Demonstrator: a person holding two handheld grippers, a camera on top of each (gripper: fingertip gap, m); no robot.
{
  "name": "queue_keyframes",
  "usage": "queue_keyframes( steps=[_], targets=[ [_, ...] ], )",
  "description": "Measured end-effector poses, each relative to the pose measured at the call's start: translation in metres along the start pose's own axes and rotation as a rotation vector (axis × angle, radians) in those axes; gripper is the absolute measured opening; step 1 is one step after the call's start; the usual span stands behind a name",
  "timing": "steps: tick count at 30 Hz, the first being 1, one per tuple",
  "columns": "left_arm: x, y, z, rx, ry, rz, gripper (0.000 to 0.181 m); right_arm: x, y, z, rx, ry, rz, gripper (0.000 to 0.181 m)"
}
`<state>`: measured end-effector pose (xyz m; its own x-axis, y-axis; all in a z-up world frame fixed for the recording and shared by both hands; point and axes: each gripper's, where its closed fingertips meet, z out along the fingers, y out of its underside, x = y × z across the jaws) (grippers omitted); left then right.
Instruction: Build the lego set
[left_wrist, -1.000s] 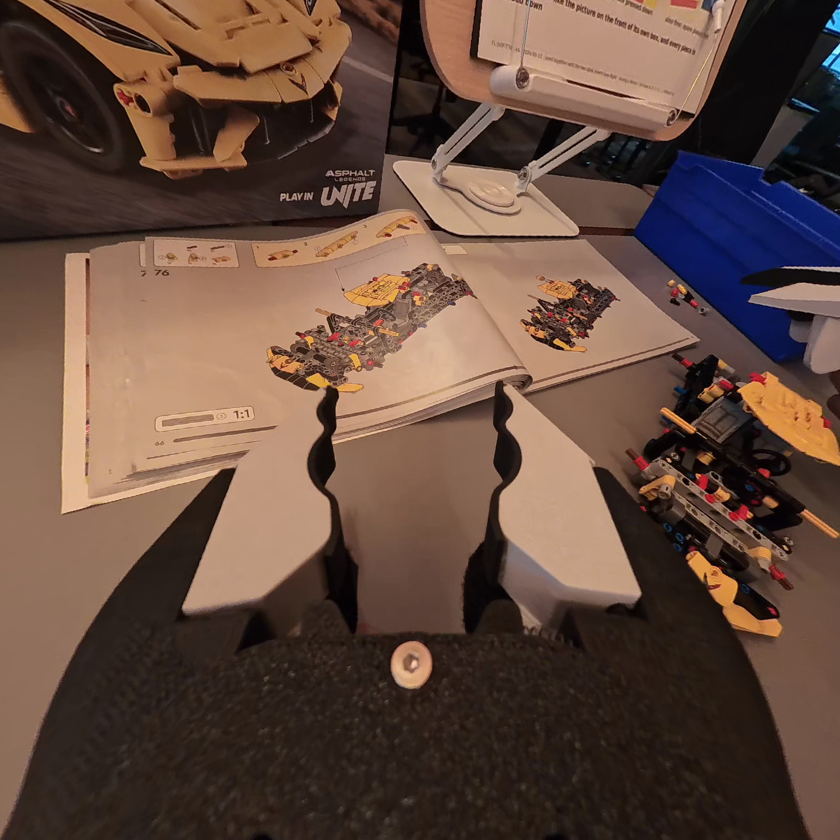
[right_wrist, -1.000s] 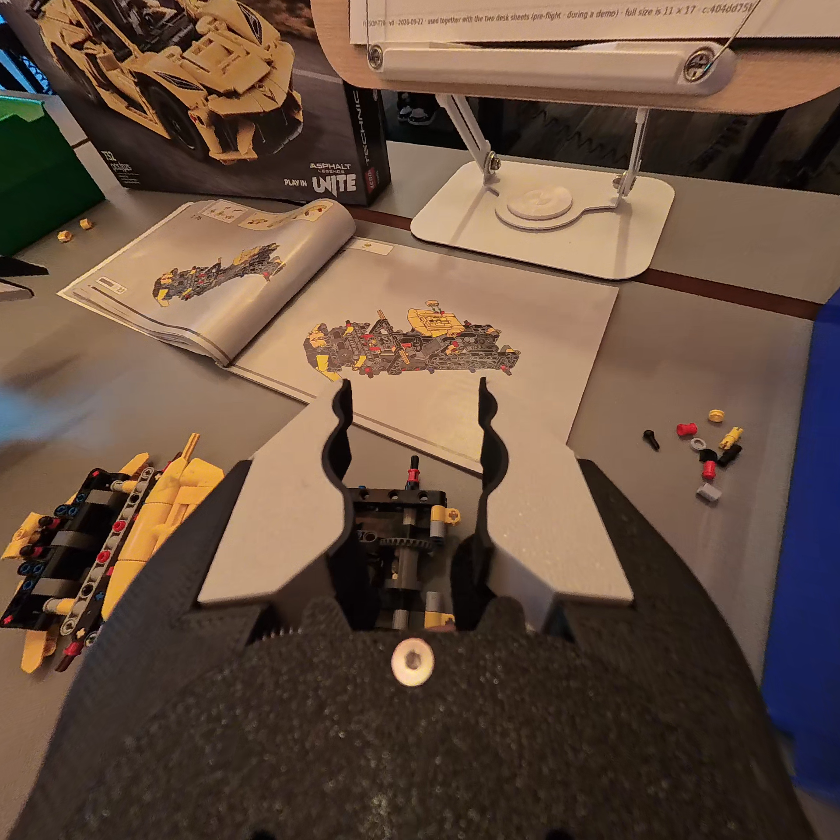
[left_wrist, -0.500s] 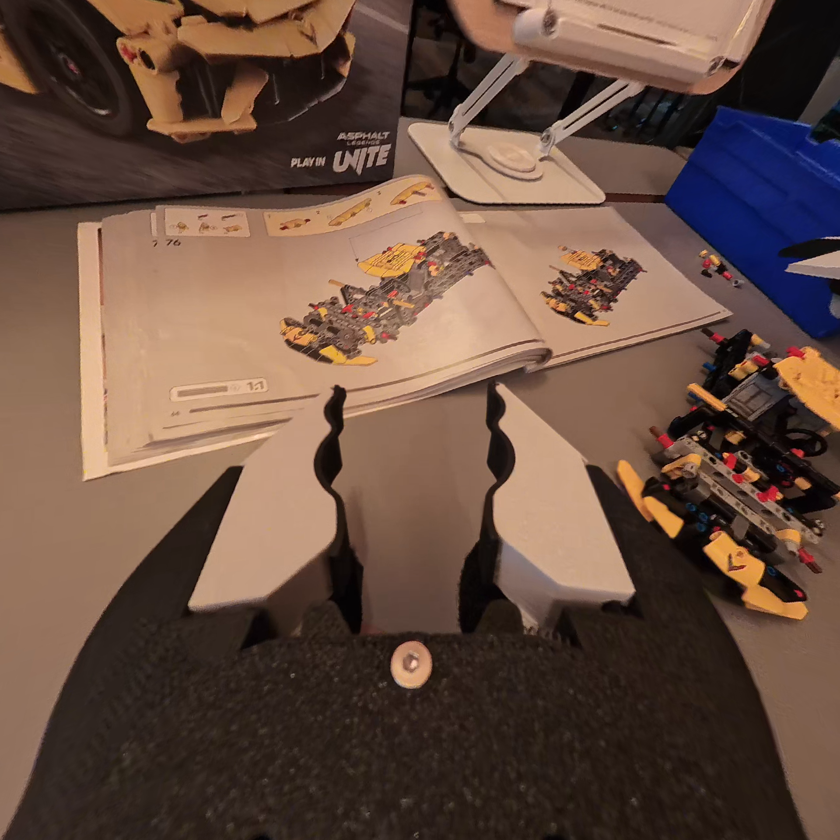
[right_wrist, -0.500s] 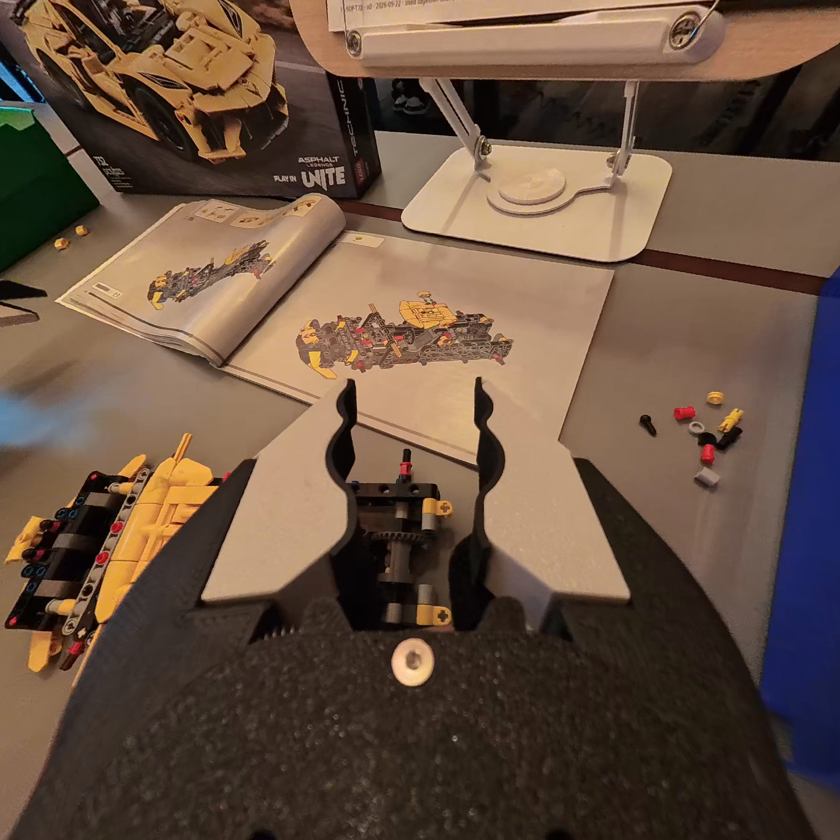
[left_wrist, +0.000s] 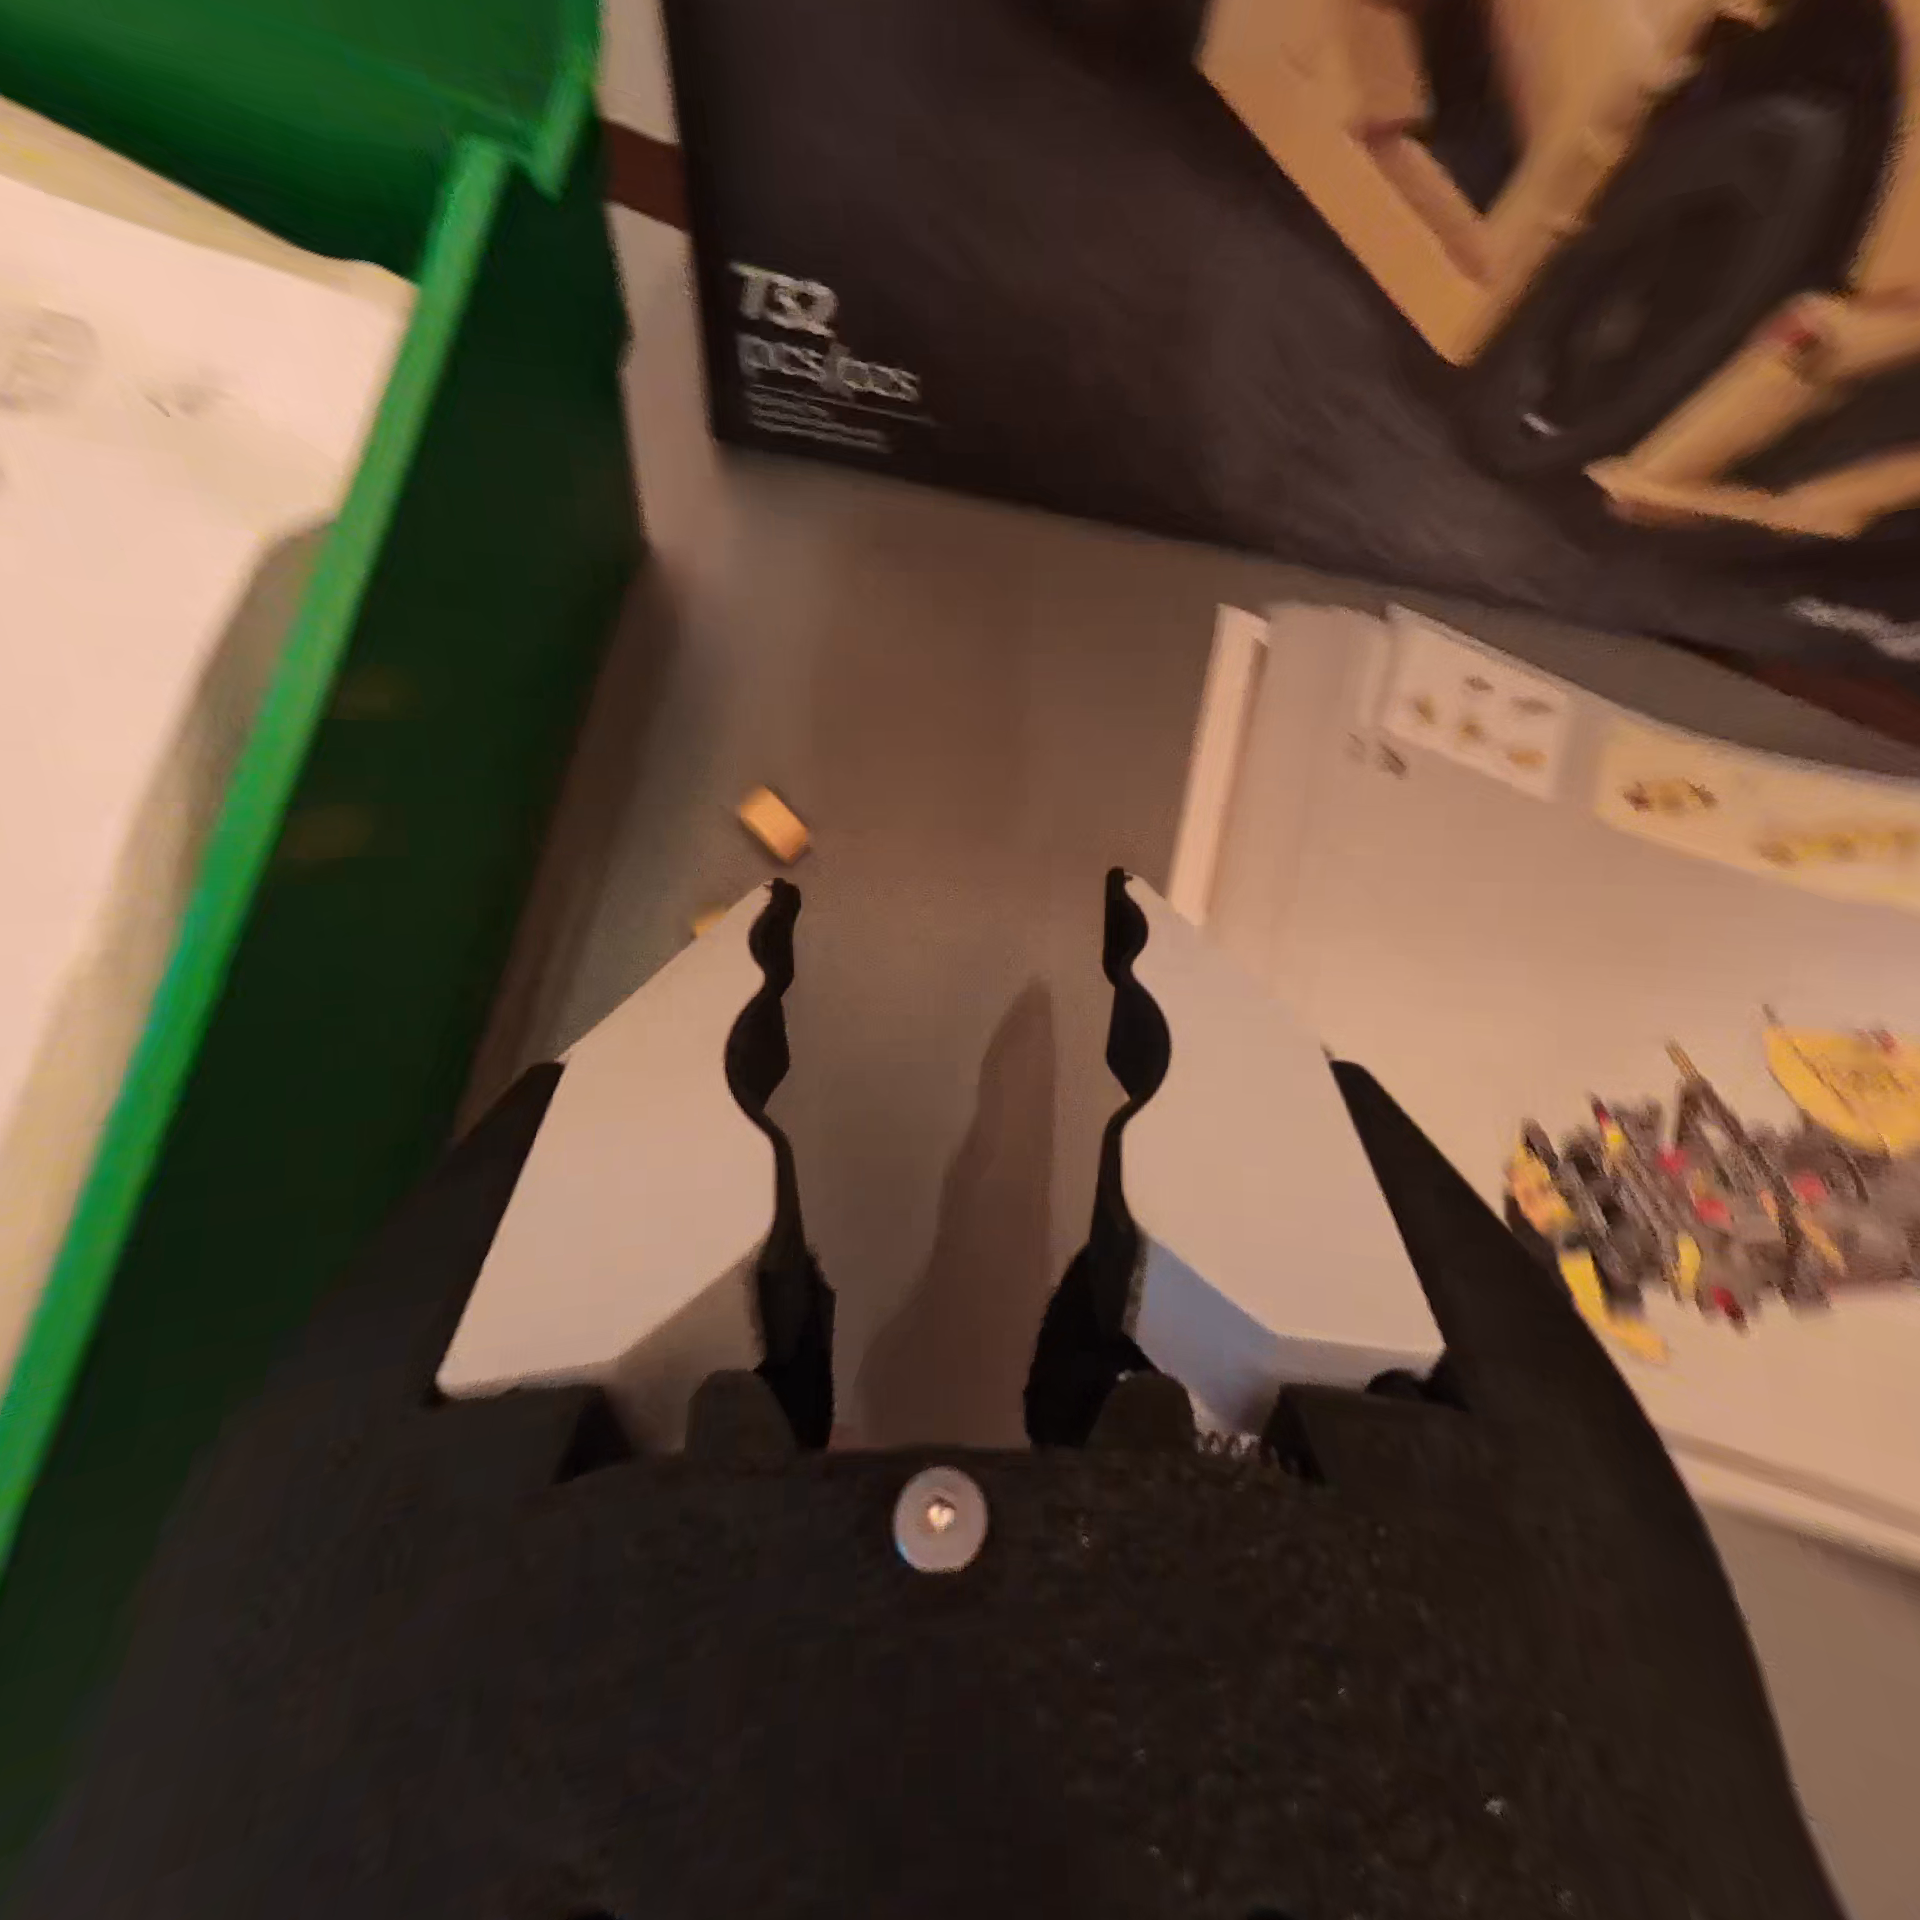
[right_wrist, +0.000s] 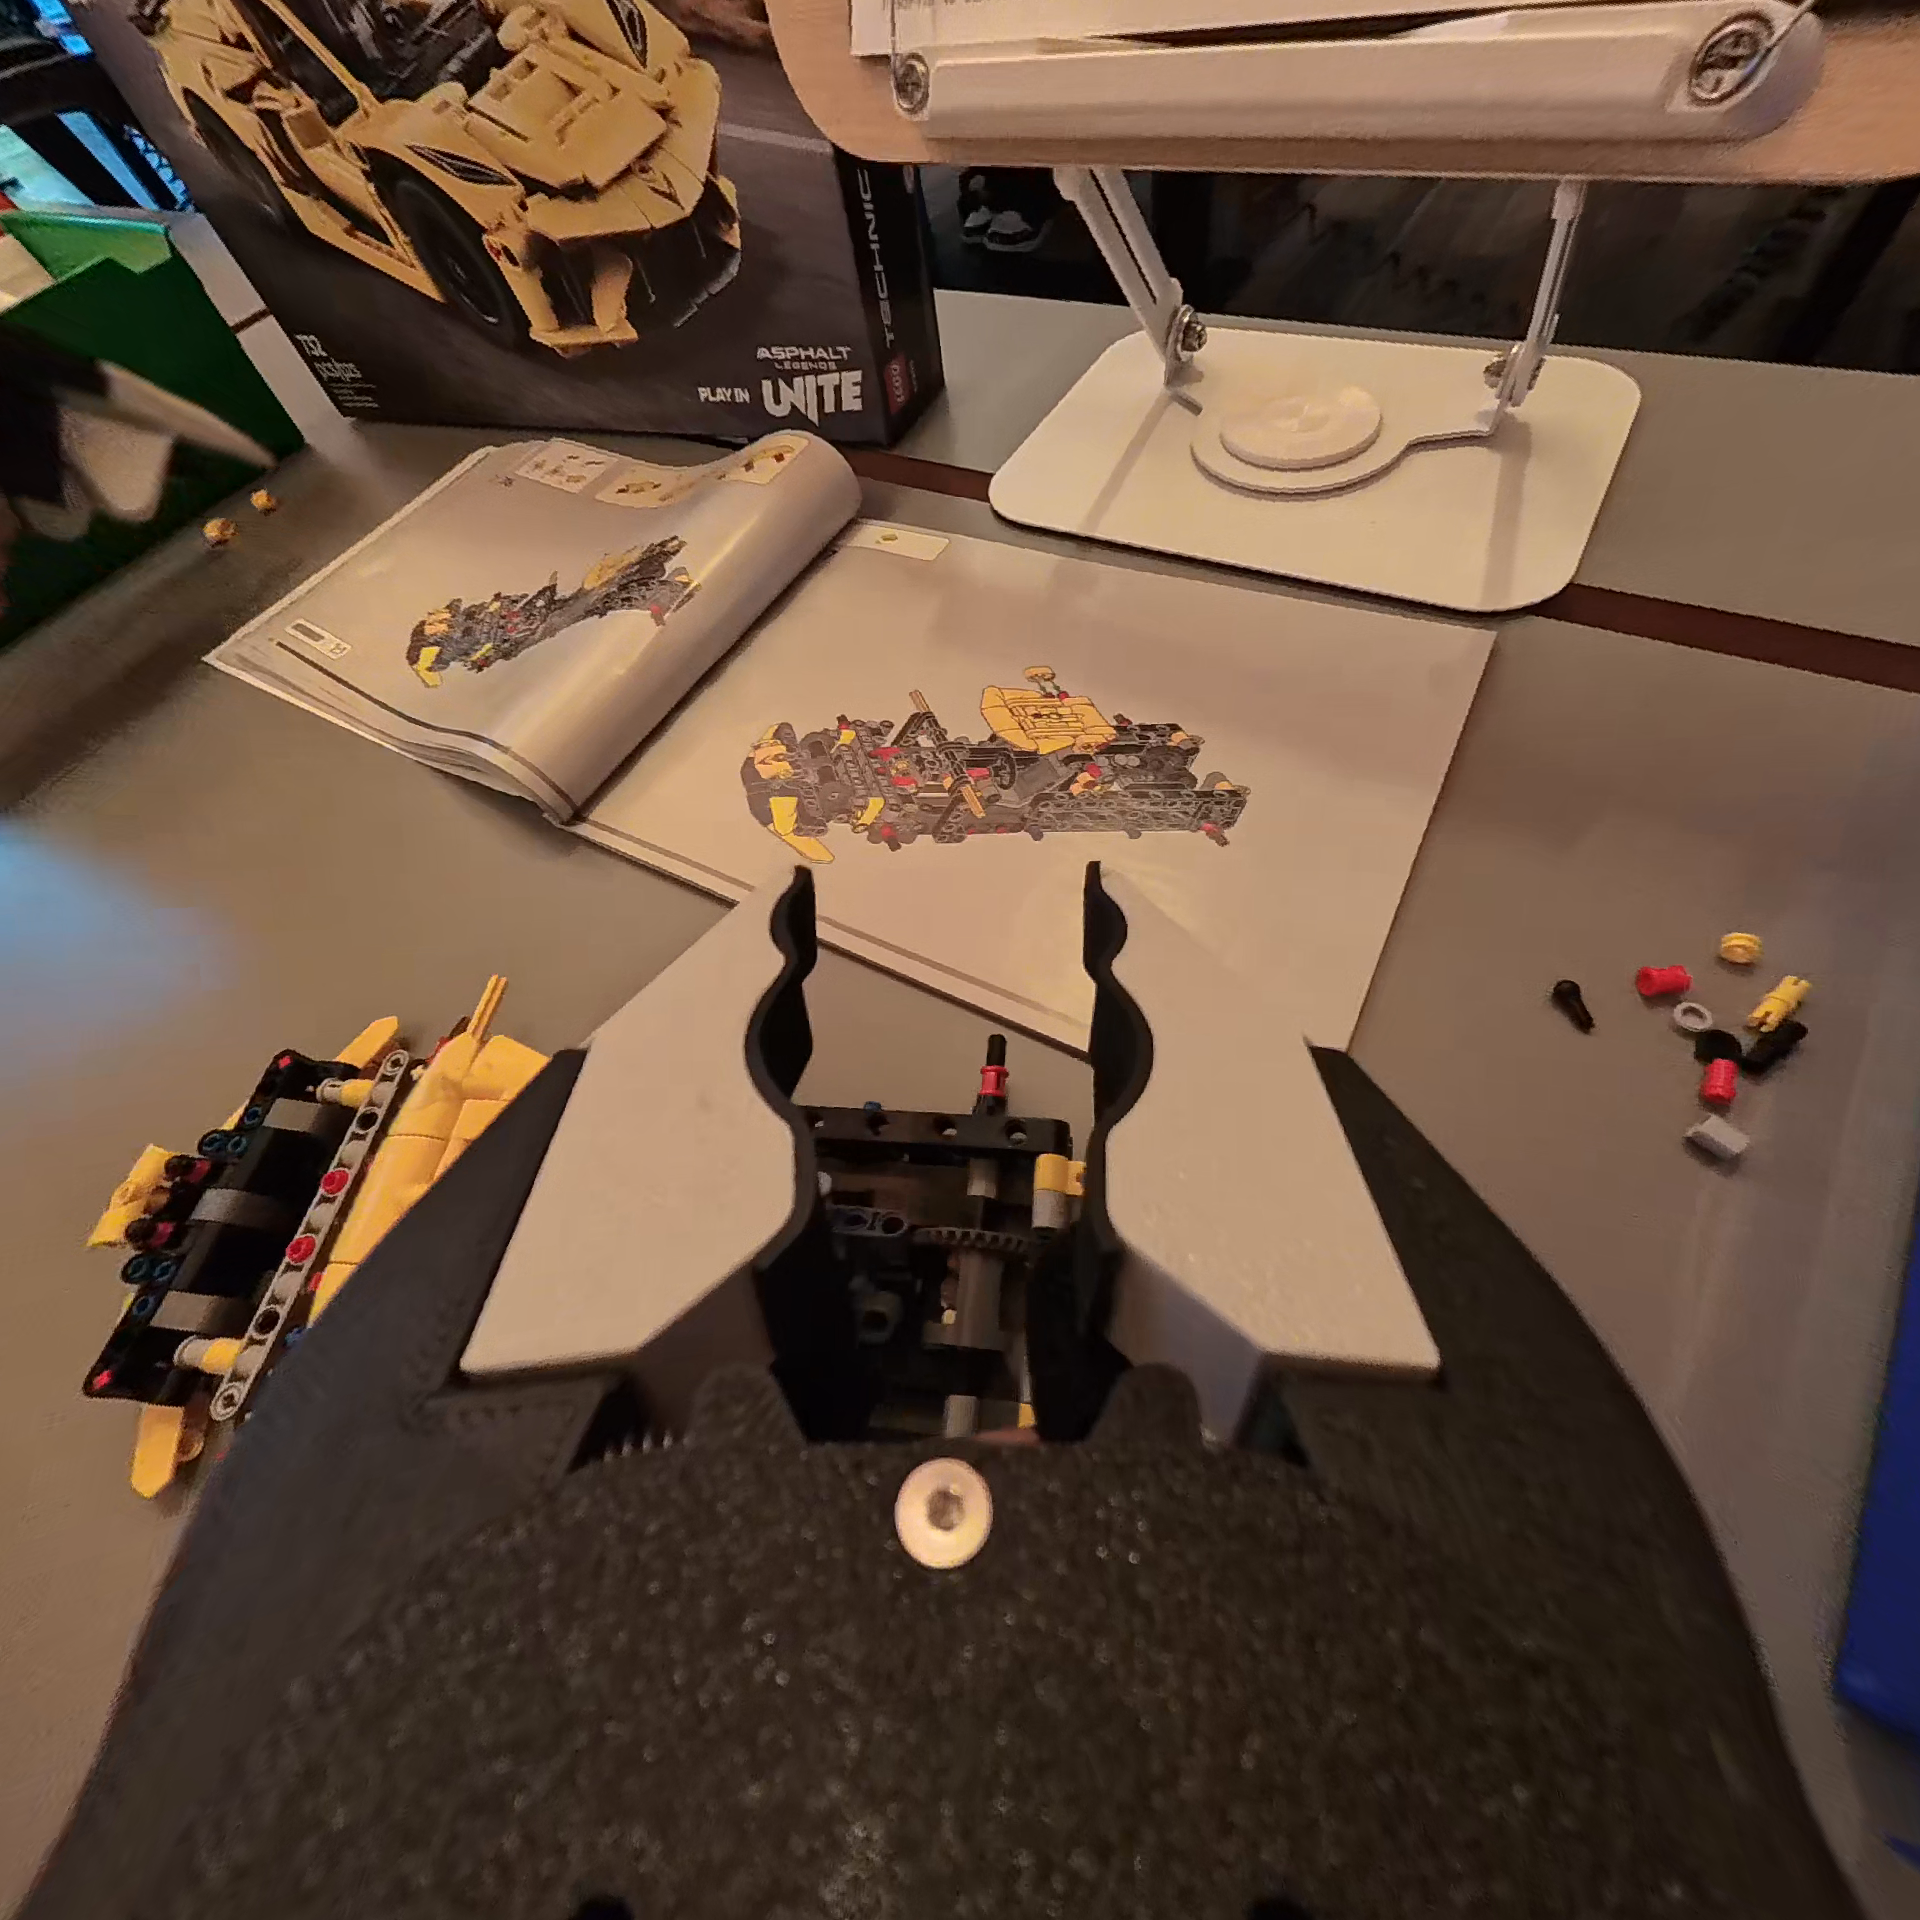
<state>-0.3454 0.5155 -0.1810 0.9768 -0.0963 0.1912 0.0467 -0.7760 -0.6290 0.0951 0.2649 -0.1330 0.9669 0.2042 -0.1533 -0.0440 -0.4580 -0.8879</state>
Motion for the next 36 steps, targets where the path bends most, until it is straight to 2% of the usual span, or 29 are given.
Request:
queue_keyframes(
  steps=[4, 11, 17, 22, 26, 32, 36],
  targets=[
    [-0.018, -0.015, 0.016, -0.091, -0.113, -0.09, 0.057, -0.005, -0.002, -0.001, 0.003, -0.013, -0.013, 0.051],
    [-0.034, -0.021, 0.018, -0.163, -0.239, -0.144, 0.024, -0.011, -0.008, -0.005, 0.031, -0.059, 0.009, 0.051],
    [-0.033, -0.012, 0.024, -0.253, -0.296, -0.164, 0.017, -0.012, -0.013, -0.01, 0.056, -0.116, 0.073, 0.051],
    [-0.036, -0.01, 0.03, -0.272, -0.335, -0.185, 0.017, -0.018, -0.014, -0.011, 0.059, -0.165, 0.097, 0.051],
    [-0.043, -0.009, 0.03, -0.242, -0.405, -0.2, 0.002, -0.019, -0.014, -0.011, 0.054, -0.164, 0.083, 0.051],
    [-0.035, -0.003, 0.026, -0.226, -0.381, -0.197, 0.0, -0.018, -0.019, -0.015, 0.075, -0.174, 0.101, 0.05],
    [-0.01, 0.001, 0.004, -0.205, -0.311, -0.091, 0.0, -0.018, -0.019, -0.014, 0.075, -0.173, 0.099, 0.05]
  ],
)
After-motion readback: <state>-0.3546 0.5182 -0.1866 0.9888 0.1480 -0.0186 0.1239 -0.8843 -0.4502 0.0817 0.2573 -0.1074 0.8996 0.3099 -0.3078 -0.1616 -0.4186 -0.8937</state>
